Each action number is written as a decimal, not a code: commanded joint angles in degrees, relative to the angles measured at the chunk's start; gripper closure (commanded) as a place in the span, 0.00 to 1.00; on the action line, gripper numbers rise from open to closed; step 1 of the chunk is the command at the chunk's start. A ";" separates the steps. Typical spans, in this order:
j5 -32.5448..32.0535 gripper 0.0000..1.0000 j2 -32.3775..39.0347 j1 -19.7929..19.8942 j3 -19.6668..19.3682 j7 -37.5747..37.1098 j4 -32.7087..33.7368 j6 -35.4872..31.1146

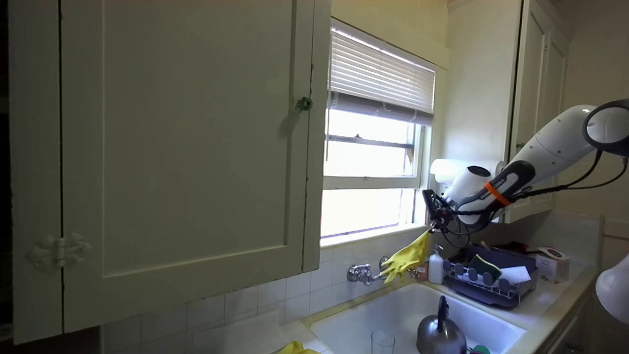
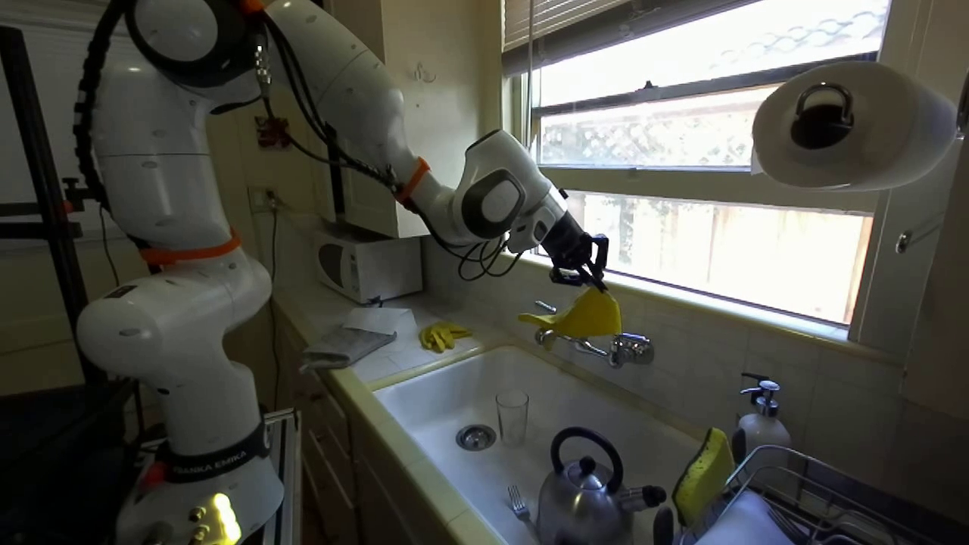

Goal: Hang one yellow glove on the faucet.

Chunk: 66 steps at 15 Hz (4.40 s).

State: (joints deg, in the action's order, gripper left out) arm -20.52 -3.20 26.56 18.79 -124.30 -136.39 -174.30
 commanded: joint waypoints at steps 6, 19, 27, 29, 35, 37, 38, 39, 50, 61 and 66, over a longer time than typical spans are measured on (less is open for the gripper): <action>-18.54 1.00 2.50 -0.14 8.21 -19.33 4.64 9.07; -28.42 1.00 4.75 -0.20 8.31 -31.53 9.81 12.85; -44.22 1.00 9.26 -1.85 7.09 -36.17 16.02 30.38; -41.78 1.00 8.77 -11.38 -2.61 -30.73 17.30 31.93; -44.72 1.00 13.97 -22.34 -9.94 -32.02 16.70 34.06; -44.87 1.00 15.23 -25.11 -11.98 -32.00 17.14 35.63; -45.26 1.00 15.61 -26.18 -12.88 -32.46 17.30 36.37; -46.03 1.00 16.26 -27.10 -13.74 -33.63 17.81 36.75; -45.70 0.44 19.54 -30.75 -17.95 -35.39 21.73 37.56; -14.41 0.00 4.34 -20.35 -7.36 -9.55 9.71 31.47; 7.64 0.00 -1.77 -22.79 -12.52 -3.10 12.17 37.70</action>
State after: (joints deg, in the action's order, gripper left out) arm -23.47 -0.30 5.97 10.01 -130.65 -123.85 -140.40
